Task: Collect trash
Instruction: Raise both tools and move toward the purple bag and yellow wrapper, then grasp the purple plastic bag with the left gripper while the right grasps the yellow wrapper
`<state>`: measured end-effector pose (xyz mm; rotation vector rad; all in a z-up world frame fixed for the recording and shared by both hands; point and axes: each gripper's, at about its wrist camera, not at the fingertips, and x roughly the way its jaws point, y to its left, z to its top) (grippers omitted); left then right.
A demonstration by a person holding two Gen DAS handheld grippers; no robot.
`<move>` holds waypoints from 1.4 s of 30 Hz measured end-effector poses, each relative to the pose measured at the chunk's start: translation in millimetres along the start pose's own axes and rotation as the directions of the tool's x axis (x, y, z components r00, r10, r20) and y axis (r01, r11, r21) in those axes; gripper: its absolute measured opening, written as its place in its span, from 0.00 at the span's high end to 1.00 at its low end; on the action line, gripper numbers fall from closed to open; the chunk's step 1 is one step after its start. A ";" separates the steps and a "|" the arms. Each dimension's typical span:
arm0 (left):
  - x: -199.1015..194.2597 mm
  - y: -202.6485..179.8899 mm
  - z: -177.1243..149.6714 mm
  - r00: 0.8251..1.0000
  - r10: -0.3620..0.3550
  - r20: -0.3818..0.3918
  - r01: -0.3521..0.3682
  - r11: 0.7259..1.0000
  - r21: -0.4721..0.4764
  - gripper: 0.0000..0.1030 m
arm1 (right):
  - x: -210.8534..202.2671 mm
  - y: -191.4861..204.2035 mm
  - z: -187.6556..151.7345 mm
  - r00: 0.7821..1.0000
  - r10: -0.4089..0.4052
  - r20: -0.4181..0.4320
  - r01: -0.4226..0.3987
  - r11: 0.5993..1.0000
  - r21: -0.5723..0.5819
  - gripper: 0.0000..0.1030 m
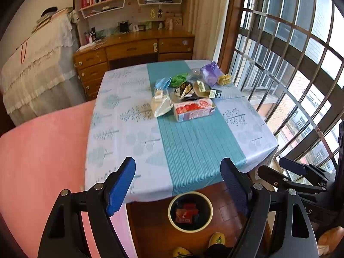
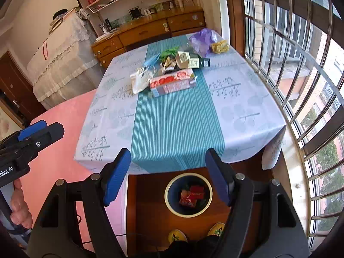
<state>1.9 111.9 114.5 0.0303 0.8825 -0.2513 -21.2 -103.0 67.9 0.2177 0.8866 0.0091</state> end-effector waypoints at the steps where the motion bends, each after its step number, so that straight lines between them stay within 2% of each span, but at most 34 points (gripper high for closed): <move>1: 0.2 -2.4 5.6 1.000 -0.005 0.005 0.005 1.000 0.010 0.20 | -1.8 -1.4 5.6 1.000 -0.003 0.009 0.003 1.000 0.003 0.33; 8: 24.2 -29.6 55.6 0.999 -0.042 -0.004 0.042 0.998 0.041 0.20 | 6.9 -35.7 52.6 0.999 -0.013 0.048 0.010 0.998 0.055 0.33; 15: 86.4 -71.4 126.2 1.000 -0.026 0.010 0.025 0.994 0.109 0.20 | 62.8 -109.2 133.1 0.998 0.003 0.062 -0.010 0.994 0.109 0.33; 18: 130.1 -94.4 166.8 1.000 -0.001 -0.006 0.002 0.995 0.103 0.20 | 100.4 -149.6 178.6 0.999 0.017 0.036 -0.022 0.992 0.125 0.33; 22: 200.4 -127.5 226.6 0.997 0.020 -0.073 -0.015 0.998 0.065 0.20 | 148.7 -202.8 238.5 0.999 0.043 -0.017 -0.040 0.988 0.148 0.33; 25: 252.5 -155.6 267.2 0.994 0.048 -0.095 -0.040 0.996 0.082 0.20 | 183.7 -237.7 280.4 0.998 0.055 -0.036 -0.050 0.989 0.143 0.33; 31: 353.2 -193.5 328.6 0.983 0.103 -0.151 -0.085 0.989 0.119 0.20 | 267.1 -292.5 351.4 0.992 0.096 -0.077 -0.082 0.983 0.167 0.33; 36: 423.8 -209.0 362.9 0.969 0.128 -0.212 -0.103 0.987 0.123 0.20 | 338.1 -314.4 379.5 0.980 0.159 -0.121 -0.128 0.965 0.227 0.33; 42: 471.3 -200.5 381.0 0.956 0.148 -0.253 -0.127 0.987 0.098 0.20 | 409.7 -318.9 381.9 0.959 0.211 -0.190 -0.156 0.950 0.269 0.33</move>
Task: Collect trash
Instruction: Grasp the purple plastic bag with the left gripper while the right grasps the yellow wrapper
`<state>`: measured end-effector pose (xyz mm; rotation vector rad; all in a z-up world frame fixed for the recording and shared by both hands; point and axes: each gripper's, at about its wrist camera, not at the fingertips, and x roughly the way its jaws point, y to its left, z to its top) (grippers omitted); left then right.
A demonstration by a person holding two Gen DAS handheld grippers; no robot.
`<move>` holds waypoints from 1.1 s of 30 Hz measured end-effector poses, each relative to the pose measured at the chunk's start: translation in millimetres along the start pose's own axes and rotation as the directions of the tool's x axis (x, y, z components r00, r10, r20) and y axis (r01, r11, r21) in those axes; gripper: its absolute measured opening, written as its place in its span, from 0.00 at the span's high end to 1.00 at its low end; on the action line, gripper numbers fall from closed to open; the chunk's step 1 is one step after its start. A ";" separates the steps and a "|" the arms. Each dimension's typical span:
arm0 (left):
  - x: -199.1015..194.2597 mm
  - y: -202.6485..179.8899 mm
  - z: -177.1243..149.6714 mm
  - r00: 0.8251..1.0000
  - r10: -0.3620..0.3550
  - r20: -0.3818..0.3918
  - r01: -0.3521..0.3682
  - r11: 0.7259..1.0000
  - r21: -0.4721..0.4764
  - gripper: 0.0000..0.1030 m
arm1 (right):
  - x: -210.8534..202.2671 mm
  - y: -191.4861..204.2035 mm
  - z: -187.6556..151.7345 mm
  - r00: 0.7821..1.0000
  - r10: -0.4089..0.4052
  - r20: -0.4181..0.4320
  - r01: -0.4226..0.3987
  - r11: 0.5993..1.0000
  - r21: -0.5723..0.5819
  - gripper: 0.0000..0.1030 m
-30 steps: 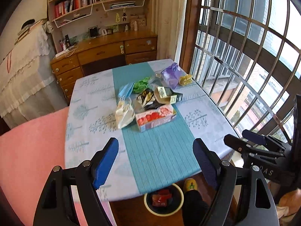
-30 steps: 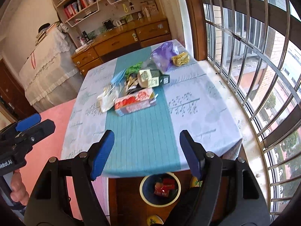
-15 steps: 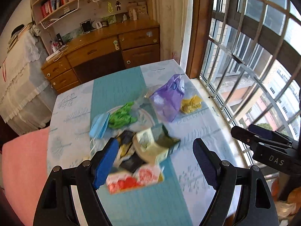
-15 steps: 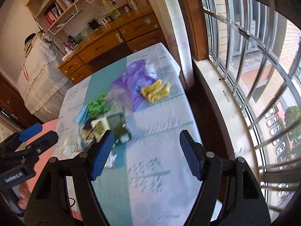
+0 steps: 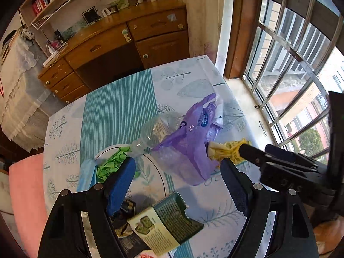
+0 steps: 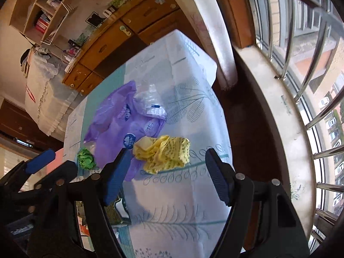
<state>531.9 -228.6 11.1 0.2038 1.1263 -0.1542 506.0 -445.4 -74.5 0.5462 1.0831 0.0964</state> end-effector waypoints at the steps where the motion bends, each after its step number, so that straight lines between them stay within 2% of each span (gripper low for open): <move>1: 5.5 1.5 2.7 1.000 0.002 -0.005 -0.002 1.000 0.000 0.20 | 10.1 -2.5 2.5 1.000 0.007 -0.011 -0.007 1.000 -0.001 0.34; 3: 13.5 3.3 6.2 1.000 0.012 -0.012 -0.012 1.000 0.003 0.20 | 25.1 -5.5 5.1 0.999 0.025 -0.021 -0.026 1.000 -0.015 0.45; 5: 20.0 4.9 8.1 1.000 0.017 -0.019 -0.017 1.000 0.010 0.20 | 36.4 -5.0 3.7 0.998 0.054 -0.030 -0.055 0.998 -0.031 0.65; 11: 43.9 2.6 17.3 0.999 0.002 -0.053 0.000 0.999 0.037 0.20 | 47.2 -10.0 3.8 0.994 0.105 -0.030 -0.106 0.994 -0.037 0.74; 19: 89.3 3.4 33.8 0.992 -0.034 -0.125 0.035 0.999 0.003 0.20 | 48.4 -5.1 0.8 0.993 0.114 -0.040 -0.116 0.991 -0.061 0.75; 20: 95.8 4.8 34.7 0.988 -0.050 -0.143 0.049 0.999 -0.011 0.23 | 48.0 -5.3 0.4 0.992 0.116 -0.040 -0.118 0.991 -0.060 0.75; 21: 101.7 6.1 35.0 0.985 -0.066 -0.158 0.063 0.998 -0.025 0.32 | 46.9 -5.3 -0.4 0.992 0.117 -0.041 -0.120 0.991 -0.060 0.75; 22: 107.5 7.0 34.3 0.982 -0.077 -0.172 0.072 0.997 -0.035 0.37 | 45.4 -5.8 0.1 0.992 0.121 -0.042 -0.124 0.990 -0.061 0.76; 24: 115.8 6.7 32.1 0.979 -0.075 -0.189 0.069 0.997 -0.038 0.57 | 43.5 -4.0 -1.0 0.992 0.121 -0.043 -0.124 0.990 -0.065 0.77; 29: 116.8 4.2 19.4 0.972 -0.139 -0.187 0.133 0.990 -0.045 0.77 | 31.0 2.0 -7.7 0.992 0.126 -0.028 -0.127 0.989 -0.074 0.81; 31: 113.1 3.9 12.4 0.973 -0.138 -0.183 0.131 0.990 -0.050 0.80 | 23.9 7.0 -10.6 0.993 0.118 -0.018 -0.119 0.989 -0.086 0.84; 32: 109.9 4.8 8.2 0.974 -0.140 -0.177 0.133 0.990 -0.055 0.82 | 18.4 10.1 -12.8 0.993 0.117 -0.010 -0.118 0.989 -0.094 0.89; 33: 104.9 5.7 4.5 0.975 -0.142 -0.171 0.134 0.989 -0.057 0.82 | 11.6 13.2 -15.7 0.993 0.116 -0.001 -0.116 0.988 -0.100 0.89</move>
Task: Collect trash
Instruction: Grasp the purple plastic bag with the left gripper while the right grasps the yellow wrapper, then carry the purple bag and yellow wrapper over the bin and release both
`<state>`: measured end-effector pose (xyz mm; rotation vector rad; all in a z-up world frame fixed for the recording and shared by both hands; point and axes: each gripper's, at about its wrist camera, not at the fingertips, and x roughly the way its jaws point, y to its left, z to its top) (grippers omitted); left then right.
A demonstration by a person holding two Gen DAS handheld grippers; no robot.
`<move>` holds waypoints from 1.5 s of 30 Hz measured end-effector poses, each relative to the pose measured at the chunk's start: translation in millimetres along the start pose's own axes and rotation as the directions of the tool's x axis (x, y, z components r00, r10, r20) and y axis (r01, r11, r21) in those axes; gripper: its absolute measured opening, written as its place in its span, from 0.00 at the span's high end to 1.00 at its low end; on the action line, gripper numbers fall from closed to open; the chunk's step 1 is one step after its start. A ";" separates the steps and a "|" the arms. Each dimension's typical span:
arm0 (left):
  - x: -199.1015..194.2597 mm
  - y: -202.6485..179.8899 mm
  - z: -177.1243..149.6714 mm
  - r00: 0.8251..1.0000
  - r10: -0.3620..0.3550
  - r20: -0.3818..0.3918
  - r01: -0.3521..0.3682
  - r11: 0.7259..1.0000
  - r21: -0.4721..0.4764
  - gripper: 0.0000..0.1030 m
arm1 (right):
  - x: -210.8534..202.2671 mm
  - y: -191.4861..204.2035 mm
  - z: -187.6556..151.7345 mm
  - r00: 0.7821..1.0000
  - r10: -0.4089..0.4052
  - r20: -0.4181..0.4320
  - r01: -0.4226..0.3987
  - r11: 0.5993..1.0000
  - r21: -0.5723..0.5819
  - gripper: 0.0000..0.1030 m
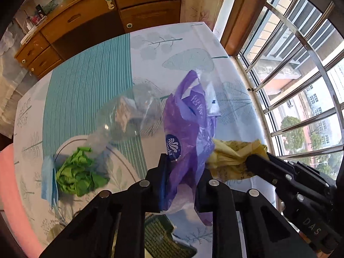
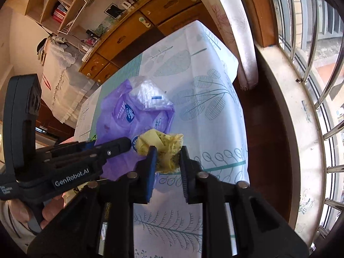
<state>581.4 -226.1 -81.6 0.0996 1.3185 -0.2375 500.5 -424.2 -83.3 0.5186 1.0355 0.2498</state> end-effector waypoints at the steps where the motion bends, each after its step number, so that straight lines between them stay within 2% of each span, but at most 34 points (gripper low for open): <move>1: -5.0 0.6 -4.1 1.000 -0.005 0.010 0.005 1.000 -0.002 0.82 | -7.1 4.0 -2.6 1.000 0.000 0.009 0.000 1.000 -0.007 0.89; 7: -56.1 5.2 -40.7 0.994 -0.031 0.103 0.032 0.999 -0.002 0.82 | -56.6 35.8 -28.5 0.998 -0.006 0.067 0.010 0.999 -0.053 0.89; 12: -118.5 13.5 -93.8 0.976 -0.062 0.208 0.060 0.998 0.017 0.83 | -113.4 72.0 -72.4 0.991 -0.018 0.132 0.027 0.997 -0.067 0.89; 15: -153.5 24.9 -133.6 0.961 -0.095 0.261 0.090 0.995 0.033 0.83 | -148.5 101.2 -113.9 0.985 -0.032 0.172 0.046 0.996 -0.077 0.89; 19: -197.5 45.2 -204.4 0.941 -0.131 0.313 0.114 0.991 0.070 0.83 | -188.9 143.1 -185.0 0.972 -0.055 0.228 0.075 0.994 -0.082 0.89; 25: -245.6 84.2 -324.7 0.926 -0.164 0.341 0.120 0.982 0.147 0.82 | -214.5 208.5 -303.5 0.965 -0.092 0.244 0.117 0.989 -0.087 0.89; 30: -262.2 119.9 -423.8 0.932 -0.179 0.316 0.128 0.976 0.175 0.83 | -211.5 258.0 -397.7 0.972 -0.114 0.207 0.139 0.984 -0.113 0.89; 33: -261.9 135.1 -481.5 0.944 -0.178 0.279 0.128 0.974 0.187 0.83 | -205.0 276.9 -449.3 0.978 -0.141 0.152 0.162 0.978 -0.133 0.89; 36: -253.5 148.0 -527.8 0.957 -0.181 0.226 0.138 0.971 0.194 0.83 | -189.9 286.4 -483.9 0.981 -0.177 0.080 0.187 0.971 -0.151 0.89; 41: -226.8 160.9 -580.9 0.971 -0.199 0.137 0.173 0.969 0.178 0.83 | -158.4 275.2 -528.4 0.970 -0.239 -0.040 0.229 0.959 -0.167 0.89; 45: -197.7 160.8 -600.8 0.978 -0.192 0.086 0.177 0.973 0.150 0.82 | -128.4 259.5 -544.2 0.957 -0.267 -0.116 0.246 0.955 -0.168 0.89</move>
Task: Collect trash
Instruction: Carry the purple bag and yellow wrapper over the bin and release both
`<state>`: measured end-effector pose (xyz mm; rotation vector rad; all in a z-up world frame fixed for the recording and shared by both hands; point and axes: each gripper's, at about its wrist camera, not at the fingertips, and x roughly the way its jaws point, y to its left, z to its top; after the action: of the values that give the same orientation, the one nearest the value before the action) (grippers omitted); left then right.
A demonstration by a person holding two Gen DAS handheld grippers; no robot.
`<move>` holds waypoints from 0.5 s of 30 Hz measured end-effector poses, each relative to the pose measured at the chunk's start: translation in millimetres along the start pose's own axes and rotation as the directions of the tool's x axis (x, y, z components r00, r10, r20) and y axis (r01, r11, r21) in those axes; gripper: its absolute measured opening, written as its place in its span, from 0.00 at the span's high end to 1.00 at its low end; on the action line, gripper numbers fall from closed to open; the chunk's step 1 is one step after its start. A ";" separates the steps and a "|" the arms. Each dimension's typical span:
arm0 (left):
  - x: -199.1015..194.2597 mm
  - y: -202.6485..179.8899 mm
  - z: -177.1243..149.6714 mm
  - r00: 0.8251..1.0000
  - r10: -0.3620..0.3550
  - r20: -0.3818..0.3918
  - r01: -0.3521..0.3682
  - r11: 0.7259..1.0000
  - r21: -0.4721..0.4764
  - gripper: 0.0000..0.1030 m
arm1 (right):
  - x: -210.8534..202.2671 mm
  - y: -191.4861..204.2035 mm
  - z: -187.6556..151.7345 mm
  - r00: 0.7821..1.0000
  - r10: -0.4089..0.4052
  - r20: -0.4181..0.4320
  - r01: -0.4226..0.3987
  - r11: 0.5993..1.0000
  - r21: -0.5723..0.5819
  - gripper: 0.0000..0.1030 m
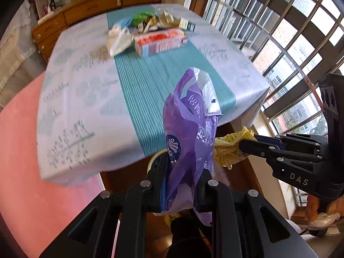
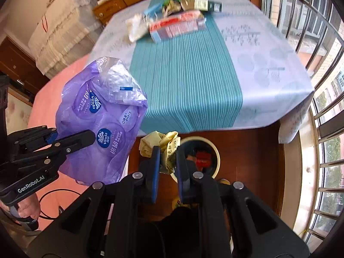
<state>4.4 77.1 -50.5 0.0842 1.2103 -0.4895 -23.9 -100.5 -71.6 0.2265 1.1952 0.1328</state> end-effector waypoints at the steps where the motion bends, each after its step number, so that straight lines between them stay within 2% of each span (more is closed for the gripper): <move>1: 8.3 -1.5 -3.1 1.000 0.003 -0.012 -0.003 1.000 -0.006 0.82 | 9.6 -2.8 -1.7 1.000 -0.001 -0.018 0.001 1.000 0.000 0.89; 7: 78.6 2.0 -33.8 0.993 0.023 -0.116 -0.029 0.998 -0.050 0.82 | 84.3 -23.0 -24.1 0.991 -0.021 -0.136 0.021 1.000 0.002 0.89; 12: 160.7 14.5 -69.2 0.976 0.060 -0.207 -0.083 0.991 -0.102 0.82 | 163.5 -47.8 -51.8 0.976 -0.056 -0.210 0.058 0.998 0.005 0.89; 15: 212.4 22.2 -85.9 0.969 0.084 -0.234 -0.113 0.987 -0.113 0.82 | 213.7 -64.5 -65.3 0.967 -0.085 -0.241 0.086 0.996 -0.006 0.89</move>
<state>-6.1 56.9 -279.6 0.0946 1.4533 -0.3210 -8.3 -108.8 -303.5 0.1650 1.4460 0.0832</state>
